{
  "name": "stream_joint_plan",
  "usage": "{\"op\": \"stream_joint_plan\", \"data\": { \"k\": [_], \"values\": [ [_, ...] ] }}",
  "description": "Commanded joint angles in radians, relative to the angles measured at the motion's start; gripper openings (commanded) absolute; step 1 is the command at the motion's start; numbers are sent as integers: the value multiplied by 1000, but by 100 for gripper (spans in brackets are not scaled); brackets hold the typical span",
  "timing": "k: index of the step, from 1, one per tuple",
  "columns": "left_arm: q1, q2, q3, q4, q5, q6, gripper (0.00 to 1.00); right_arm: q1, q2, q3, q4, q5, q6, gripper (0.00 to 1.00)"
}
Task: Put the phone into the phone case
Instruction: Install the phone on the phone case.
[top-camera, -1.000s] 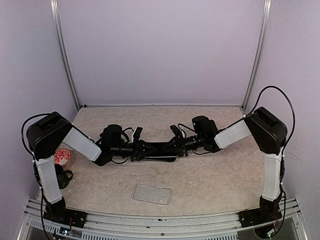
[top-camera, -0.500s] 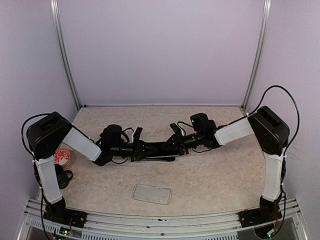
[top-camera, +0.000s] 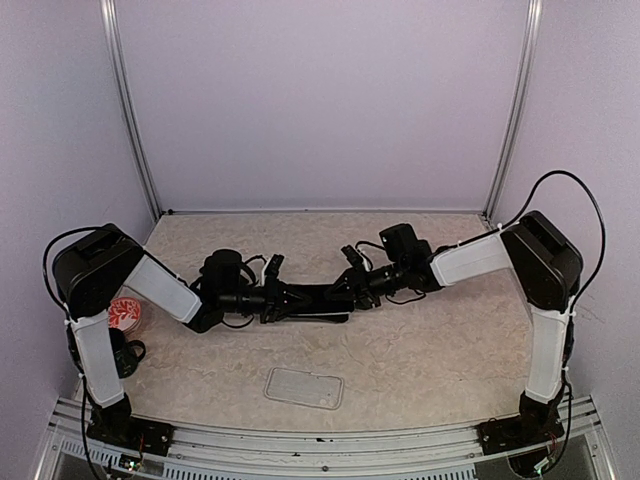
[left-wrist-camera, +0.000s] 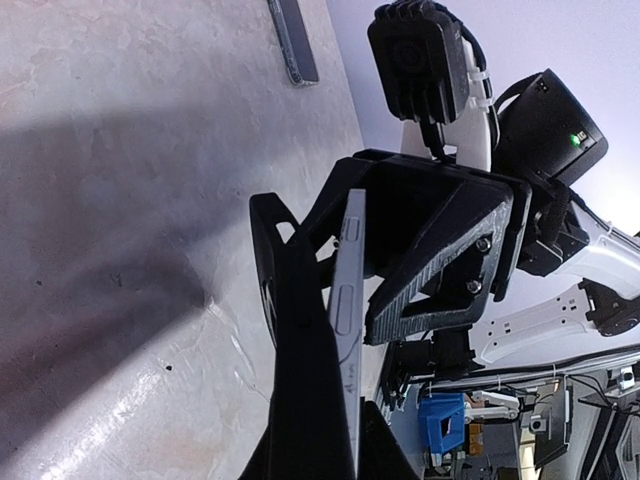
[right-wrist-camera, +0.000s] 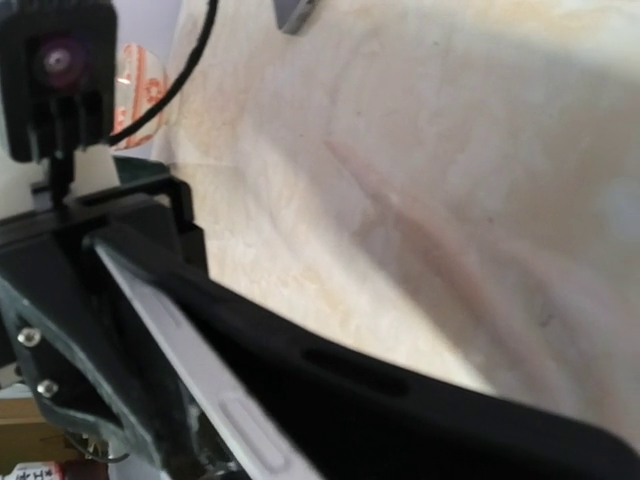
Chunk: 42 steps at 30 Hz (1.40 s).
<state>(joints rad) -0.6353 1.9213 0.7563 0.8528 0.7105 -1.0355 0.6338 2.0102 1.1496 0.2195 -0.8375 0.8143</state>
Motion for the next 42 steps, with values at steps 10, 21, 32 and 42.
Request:
{"op": "stream_joint_plan", "data": {
  "k": [10,21,32,42],
  "values": [
    [6,-68,-8,65,39,43,10,-43,-138,-39,-107,25,-74,45],
    [8,-92,-5,77,75,78,9,-86,-260,-128,-77,-58,-147,50],
    [5,-139,-11,121,137,107,8,-97,-331,-190,15,-193,-188,54],
    [-6,-159,-21,230,191,74,8,-97,-376,-222,38,-245,-238,55]
  ]
}}
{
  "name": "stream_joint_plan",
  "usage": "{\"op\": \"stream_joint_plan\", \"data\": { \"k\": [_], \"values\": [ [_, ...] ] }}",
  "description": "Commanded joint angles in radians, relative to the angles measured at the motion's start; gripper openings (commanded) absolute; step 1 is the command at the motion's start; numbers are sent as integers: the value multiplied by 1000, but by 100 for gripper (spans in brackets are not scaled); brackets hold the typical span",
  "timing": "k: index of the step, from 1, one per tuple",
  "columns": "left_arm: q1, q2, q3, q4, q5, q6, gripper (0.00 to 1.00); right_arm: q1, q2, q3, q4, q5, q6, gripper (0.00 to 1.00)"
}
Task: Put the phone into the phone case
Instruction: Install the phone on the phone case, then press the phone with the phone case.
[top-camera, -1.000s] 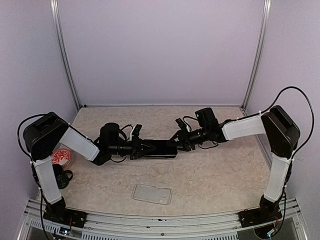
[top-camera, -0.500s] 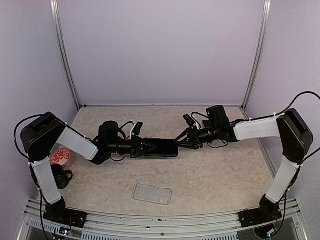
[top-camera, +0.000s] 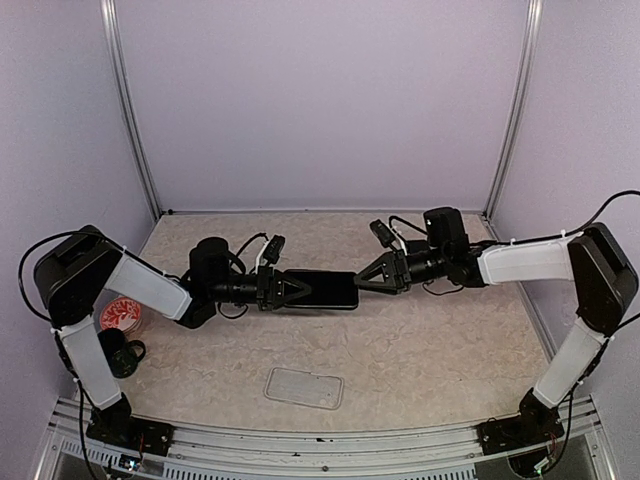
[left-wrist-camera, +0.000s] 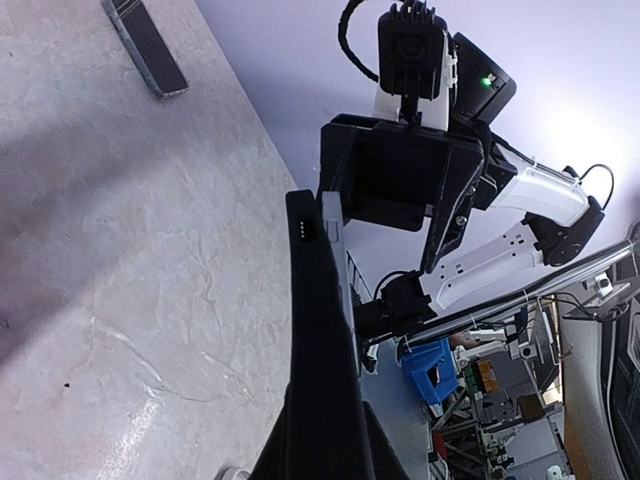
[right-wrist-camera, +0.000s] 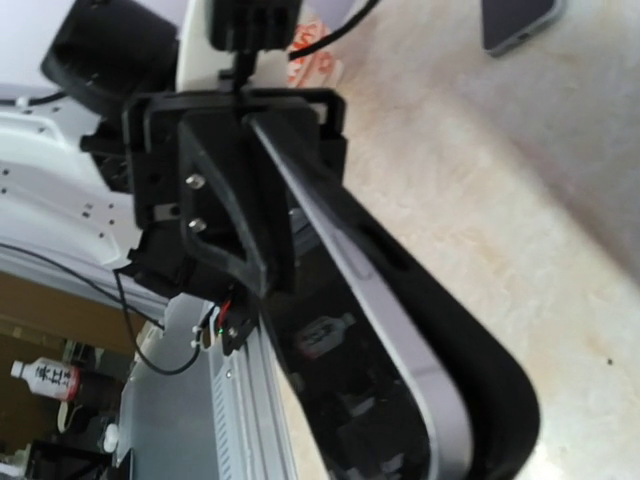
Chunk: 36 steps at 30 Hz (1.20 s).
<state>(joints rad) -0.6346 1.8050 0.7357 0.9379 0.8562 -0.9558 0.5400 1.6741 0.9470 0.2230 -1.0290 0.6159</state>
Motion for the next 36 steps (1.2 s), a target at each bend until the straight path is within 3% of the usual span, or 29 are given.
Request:
{"op": "stream_joint_plan", "data": {
  "k": [1,16,26,36],
  "values": [
    [-9,-43,-2,159,49,-11,8,-4,-43,-20,32,-55,-44,55],
    [-13,-68,-10,198,77,-12,7,-49,-170,-74,21,-70,-78,55],
    [-34,-67,-2,275,123,-46,7,-49,-168,-87,35,-83,-80,55],
    [-48,-60,6,311,132,-65,7,-31,-136,-120,197,-159,17,54]
  ]
}}
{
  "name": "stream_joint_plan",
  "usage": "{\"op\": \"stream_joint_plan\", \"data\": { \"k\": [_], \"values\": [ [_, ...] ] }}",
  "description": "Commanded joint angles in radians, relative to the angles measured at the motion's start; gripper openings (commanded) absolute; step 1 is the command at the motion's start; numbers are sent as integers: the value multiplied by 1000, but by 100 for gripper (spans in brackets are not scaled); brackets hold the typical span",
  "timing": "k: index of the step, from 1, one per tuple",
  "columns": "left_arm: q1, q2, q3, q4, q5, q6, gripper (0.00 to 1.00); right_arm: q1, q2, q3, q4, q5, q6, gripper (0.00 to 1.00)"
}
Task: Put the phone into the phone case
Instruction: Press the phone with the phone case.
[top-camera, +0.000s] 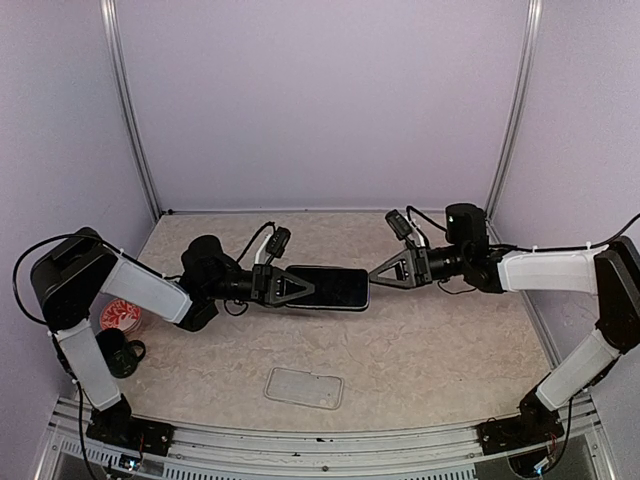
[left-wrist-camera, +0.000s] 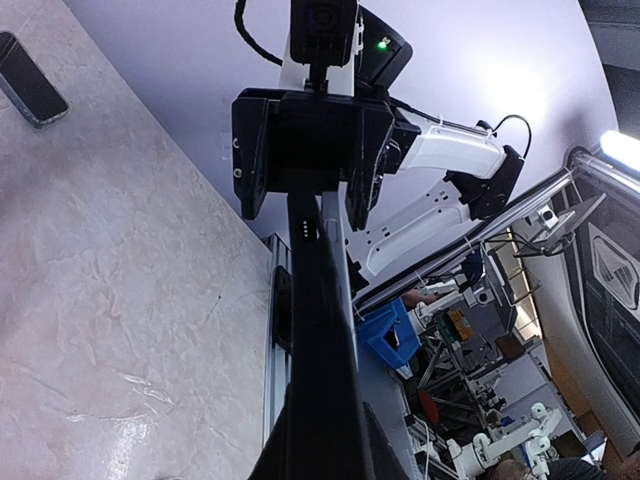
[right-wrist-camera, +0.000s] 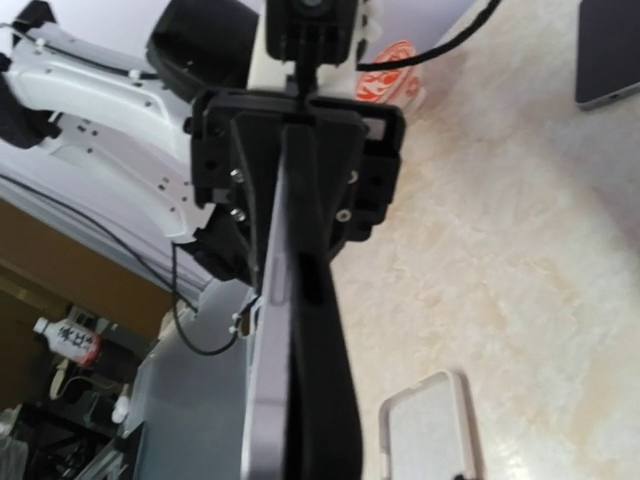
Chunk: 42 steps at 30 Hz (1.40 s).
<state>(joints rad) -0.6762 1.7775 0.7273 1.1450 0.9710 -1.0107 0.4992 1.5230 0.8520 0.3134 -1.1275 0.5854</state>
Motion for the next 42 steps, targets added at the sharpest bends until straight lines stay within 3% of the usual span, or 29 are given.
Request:
{"op": "stream_joint_plan", "data": {
  "k": [1,12,32,37,42],
  "values": [
    [-6,-31,15,108,17,-12,7,18,18,-25,117,-67,52,54],
    [-8,-26,24,117,22,-21,7,49,66,-57,327,-140,190,38],
    [-6,-30,24,112,24,-20,7,83,116,-23,354,-150,229,9],
    [-6,-30,20,104,20,-15,12,86,127,-14,327,-135,221,0],
    [-5,-31,20,79,13,-2,22,86,126,11,214,-92,167,0]
  ]
}}
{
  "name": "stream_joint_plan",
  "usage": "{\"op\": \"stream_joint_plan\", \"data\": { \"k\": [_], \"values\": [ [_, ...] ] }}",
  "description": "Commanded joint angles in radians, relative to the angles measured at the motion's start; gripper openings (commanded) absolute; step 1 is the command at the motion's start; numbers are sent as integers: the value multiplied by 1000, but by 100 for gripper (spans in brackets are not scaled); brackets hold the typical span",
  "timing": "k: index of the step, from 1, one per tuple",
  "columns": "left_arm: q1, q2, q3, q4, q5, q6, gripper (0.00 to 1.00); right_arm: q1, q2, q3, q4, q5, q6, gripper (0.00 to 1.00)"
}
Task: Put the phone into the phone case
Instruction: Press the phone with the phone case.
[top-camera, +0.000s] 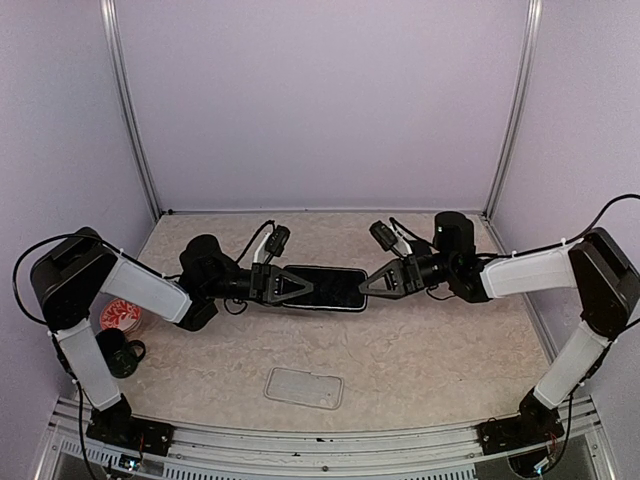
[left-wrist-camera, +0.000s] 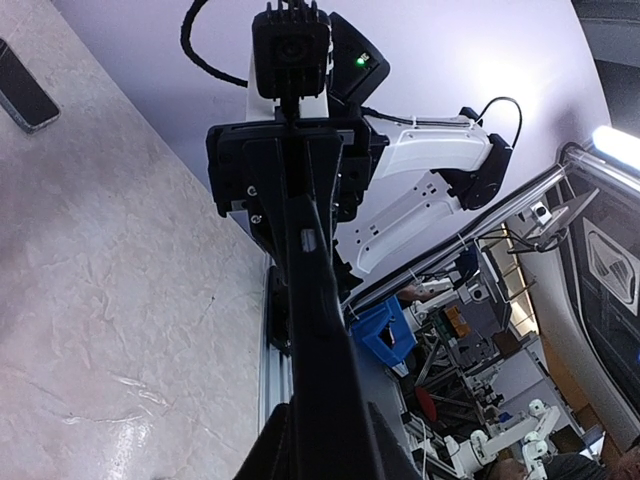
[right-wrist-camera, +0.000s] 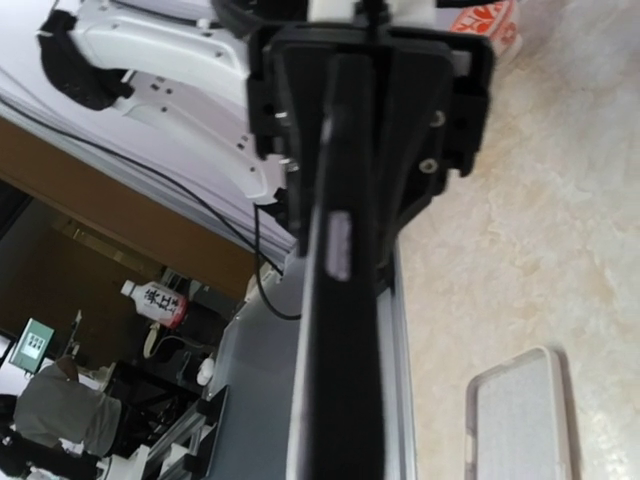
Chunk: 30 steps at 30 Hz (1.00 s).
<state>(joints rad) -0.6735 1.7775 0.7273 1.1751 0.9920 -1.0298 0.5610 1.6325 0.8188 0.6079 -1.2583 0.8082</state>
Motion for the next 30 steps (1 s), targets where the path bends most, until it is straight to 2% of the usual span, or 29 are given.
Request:
{"op": "stream_joint_plan", "data": {
  "k": [1,8,11,24,30],
  "values": [
    [-8,-32,20,47,-8,20,24,25,17,56,-107,48,-70,0],
    [-6,-35,20,33,-13,28,34,25,21,110,-301,149,-150,0],
    [-6,-35,19,21,-16,37,36,25,30,127,-360,189,-173,0],
    [-6,-51,6,-16,-20,69,34,22,49,164,-485,280,-224,0],
    [-6,-48,8,-32,-22,80,26,22,48,175,-523,301,-237,0]
  ]
}}
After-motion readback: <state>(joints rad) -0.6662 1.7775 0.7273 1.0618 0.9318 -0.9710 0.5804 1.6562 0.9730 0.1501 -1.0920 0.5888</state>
